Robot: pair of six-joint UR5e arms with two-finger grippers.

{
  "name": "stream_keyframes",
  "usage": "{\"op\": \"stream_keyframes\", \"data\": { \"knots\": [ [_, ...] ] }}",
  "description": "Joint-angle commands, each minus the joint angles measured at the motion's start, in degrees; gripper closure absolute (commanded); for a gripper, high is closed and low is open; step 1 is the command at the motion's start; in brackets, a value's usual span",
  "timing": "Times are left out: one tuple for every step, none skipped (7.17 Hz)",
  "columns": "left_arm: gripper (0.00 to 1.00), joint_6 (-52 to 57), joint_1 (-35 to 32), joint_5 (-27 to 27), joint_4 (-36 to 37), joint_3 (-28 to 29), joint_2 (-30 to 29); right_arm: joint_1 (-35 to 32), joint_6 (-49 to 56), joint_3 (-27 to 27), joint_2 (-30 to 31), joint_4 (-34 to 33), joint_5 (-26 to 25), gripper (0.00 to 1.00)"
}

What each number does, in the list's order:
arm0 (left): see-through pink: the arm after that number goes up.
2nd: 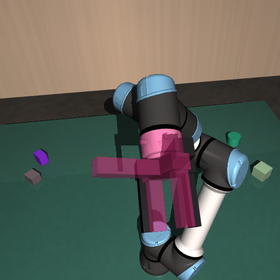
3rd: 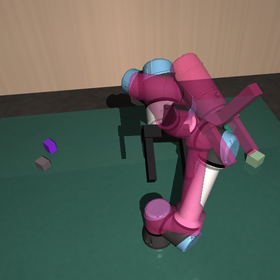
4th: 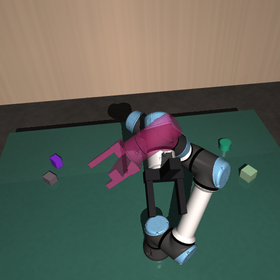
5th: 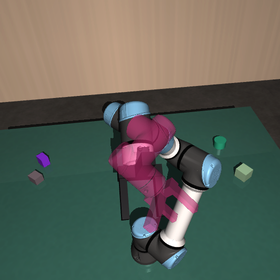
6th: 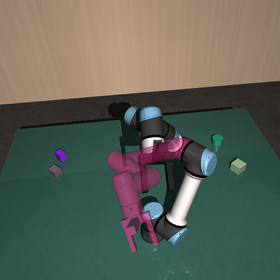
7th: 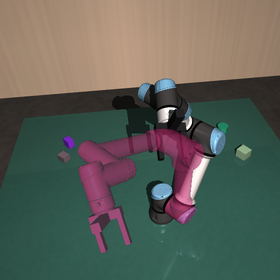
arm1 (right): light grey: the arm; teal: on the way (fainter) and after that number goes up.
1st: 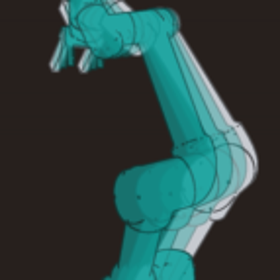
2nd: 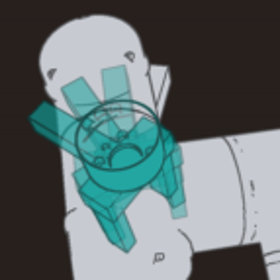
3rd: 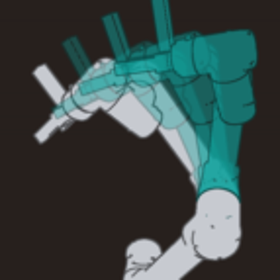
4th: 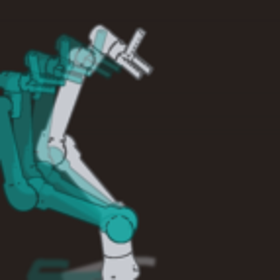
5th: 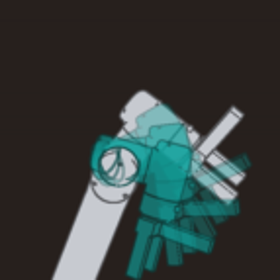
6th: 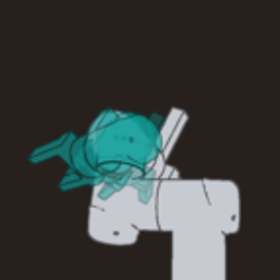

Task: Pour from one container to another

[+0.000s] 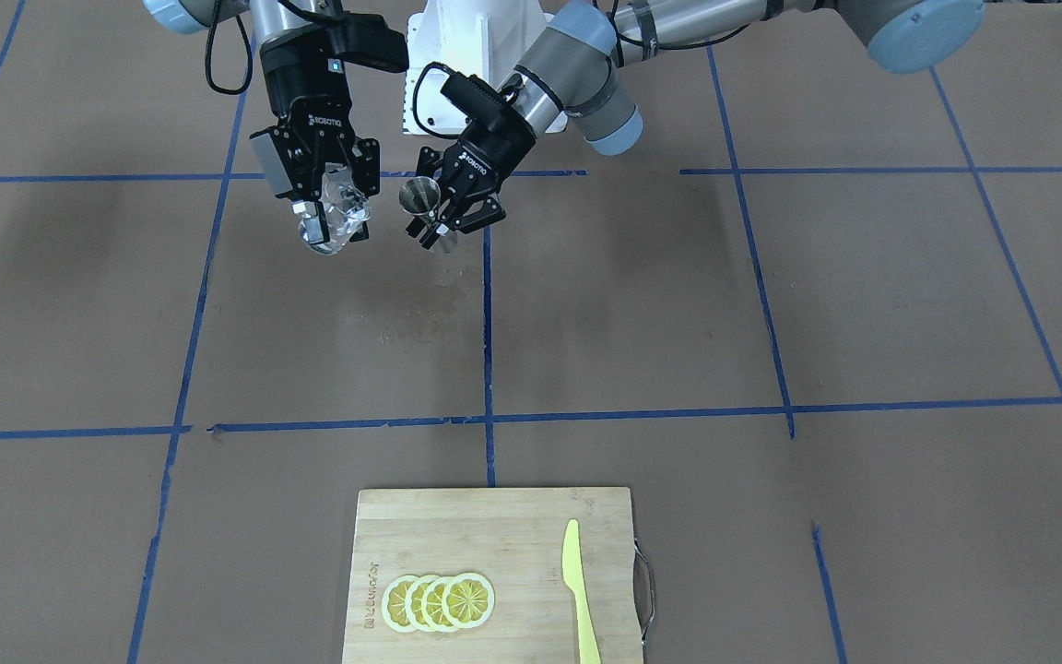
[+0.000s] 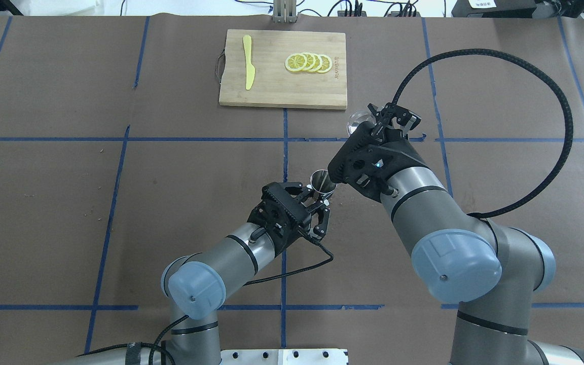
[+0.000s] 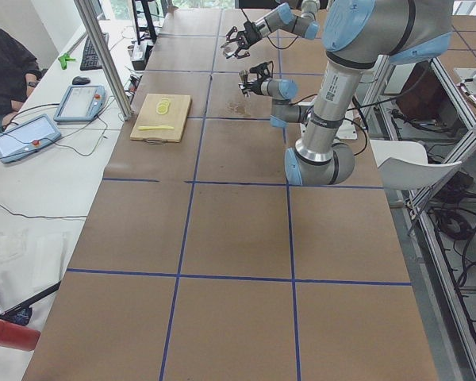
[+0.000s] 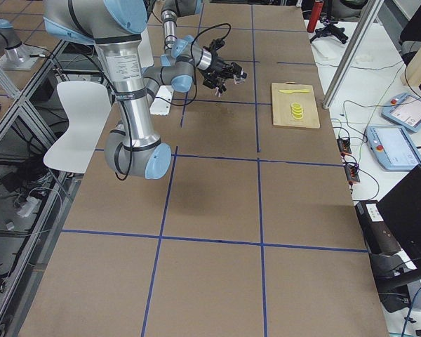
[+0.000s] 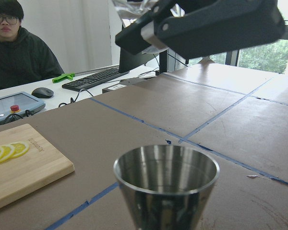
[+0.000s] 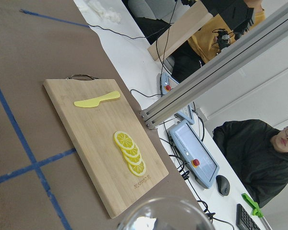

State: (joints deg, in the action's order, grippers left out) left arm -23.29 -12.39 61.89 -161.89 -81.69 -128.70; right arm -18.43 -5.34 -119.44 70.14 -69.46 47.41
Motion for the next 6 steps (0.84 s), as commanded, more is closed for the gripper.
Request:
{"op": "stream_keyframes", "data": {
  "knots": [
    [1.00,0.0,-0.8,0.2,0.0,0.0,-0.1,1.9,0.7,-0.1,0.4,-0.1,-2.1,1.00],
    [1.00,0.0,-1.1,0.3,0.0,0.6,-0.1,2.5,0.7,-0.3,0.5,-0.1,-2.5,1.00],
    [1.00,0.0,-1.3,0.4,0.0,1.0,-0.1,2.8,0.7,-0.4,0.5,-0.1,-2.6,1.00],
    [1.00,0.0,-1.5,0.4,0.1,1.1,-0.1,3.0,0.7,-0.5,0.5,-0.1,-2.6,1.00],
    [1.00,0.0,-1.6,0.4,0.1,1.4,-0.1,3.1,0.9,-1.1,0.6,-0.1,-2.6,1.00],
    [1.00,0.0,-1.6,0.6,0.1,1.4,-0.1,3.3,0.9,-1.1,0.5,-0.1,-2.6,1.00]
  ]
}}
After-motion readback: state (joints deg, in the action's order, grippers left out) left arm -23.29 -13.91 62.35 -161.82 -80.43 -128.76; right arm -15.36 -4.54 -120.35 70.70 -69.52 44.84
